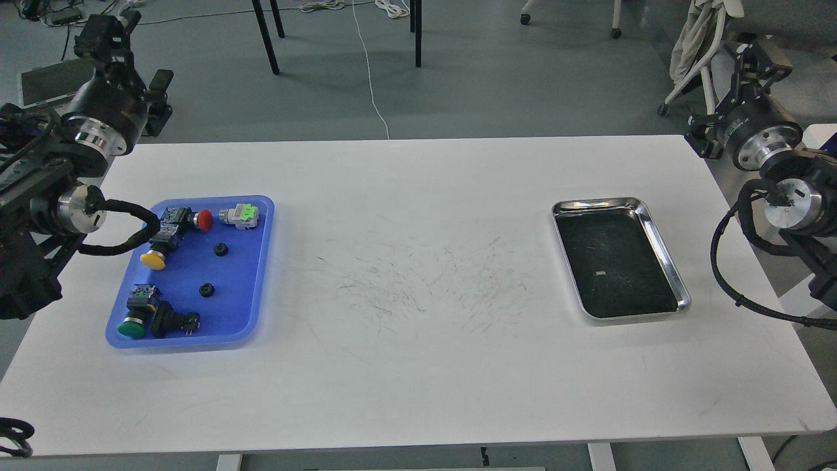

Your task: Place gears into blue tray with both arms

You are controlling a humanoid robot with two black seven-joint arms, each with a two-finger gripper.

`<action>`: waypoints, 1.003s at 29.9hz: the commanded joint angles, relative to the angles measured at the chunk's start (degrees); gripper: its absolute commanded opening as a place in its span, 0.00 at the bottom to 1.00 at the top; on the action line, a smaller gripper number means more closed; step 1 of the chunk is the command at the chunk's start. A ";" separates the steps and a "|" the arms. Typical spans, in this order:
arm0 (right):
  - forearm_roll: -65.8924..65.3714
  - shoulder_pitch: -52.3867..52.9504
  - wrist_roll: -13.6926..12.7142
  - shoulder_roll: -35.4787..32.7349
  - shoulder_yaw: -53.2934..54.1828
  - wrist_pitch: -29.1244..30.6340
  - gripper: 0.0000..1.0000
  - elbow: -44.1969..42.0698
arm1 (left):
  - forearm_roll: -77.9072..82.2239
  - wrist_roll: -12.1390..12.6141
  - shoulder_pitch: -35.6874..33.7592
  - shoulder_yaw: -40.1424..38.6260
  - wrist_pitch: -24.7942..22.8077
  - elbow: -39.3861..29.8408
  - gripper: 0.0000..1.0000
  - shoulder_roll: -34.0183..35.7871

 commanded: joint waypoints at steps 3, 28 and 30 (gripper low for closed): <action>2.93 -0.06 -0.69 0.04 0.02 1.18 0.99 0.19 | -1.58 5.81 1.15 -0.83 -6.54 -0.29 0.98 1.46; 5.74 -1.38 -1.13 -0.39 4.24 1.54 0.99 -0.07 | -6.51 6.35 2.91 -7.26 -6.11 2.26 0.99 -0.21; 5.66 -1.38 -1.04 -0.66 3.98 1.54 0.99 -0.07 | -5.90 6.35 3.00 -7.07 -6.19 2.09 0.99 -0.12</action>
